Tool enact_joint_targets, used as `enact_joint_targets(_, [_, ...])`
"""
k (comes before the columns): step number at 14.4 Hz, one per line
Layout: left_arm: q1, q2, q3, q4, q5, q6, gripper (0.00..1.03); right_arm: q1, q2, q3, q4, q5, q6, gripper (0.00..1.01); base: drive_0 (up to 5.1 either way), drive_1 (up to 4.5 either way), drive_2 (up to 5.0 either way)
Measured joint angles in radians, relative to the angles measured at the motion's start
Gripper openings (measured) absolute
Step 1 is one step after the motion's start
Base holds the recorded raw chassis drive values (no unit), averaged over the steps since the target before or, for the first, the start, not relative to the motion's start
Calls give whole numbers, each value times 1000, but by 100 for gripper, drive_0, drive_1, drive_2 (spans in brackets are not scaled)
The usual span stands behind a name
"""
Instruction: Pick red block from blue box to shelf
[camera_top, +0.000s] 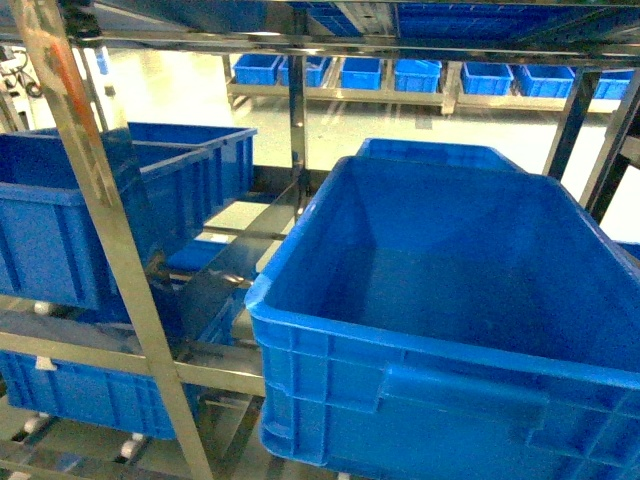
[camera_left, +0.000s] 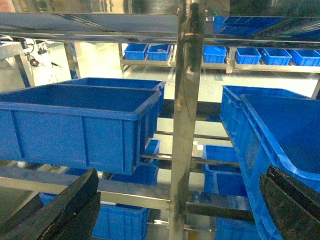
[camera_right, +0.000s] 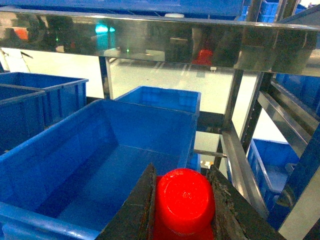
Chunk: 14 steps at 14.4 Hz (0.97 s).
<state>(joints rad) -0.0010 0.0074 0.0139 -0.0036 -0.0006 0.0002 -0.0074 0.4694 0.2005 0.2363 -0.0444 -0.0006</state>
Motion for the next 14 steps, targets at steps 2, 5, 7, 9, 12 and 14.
enact_joint_targets(2, [0,0,0,0,0,0,98,0,0,0,0,0,0,23,0,0,0])
enact_joint_targets(5, [0,0,0,0,0,0,98,0,0,0,0,0,0,23,0,0,0])
enact_joint_targets(7, [0,0,0,0,0,0,98,-14,0,0,-29,-17,10,23,0,0,0])
enact_joint_targets(9, [0,0,0,0,0,0,98,-20,-1,0,-50,-35,30,23,0,0,0])
enact_joint_targets(12, [0,0,0,0,0,0,98,-10,48,1,-42,-61,46,23,0,0,0])
enact_joint_targets(14, [0,0,0,0,0,0,98,34,155,11,37,-84,53,23,0,0,0])
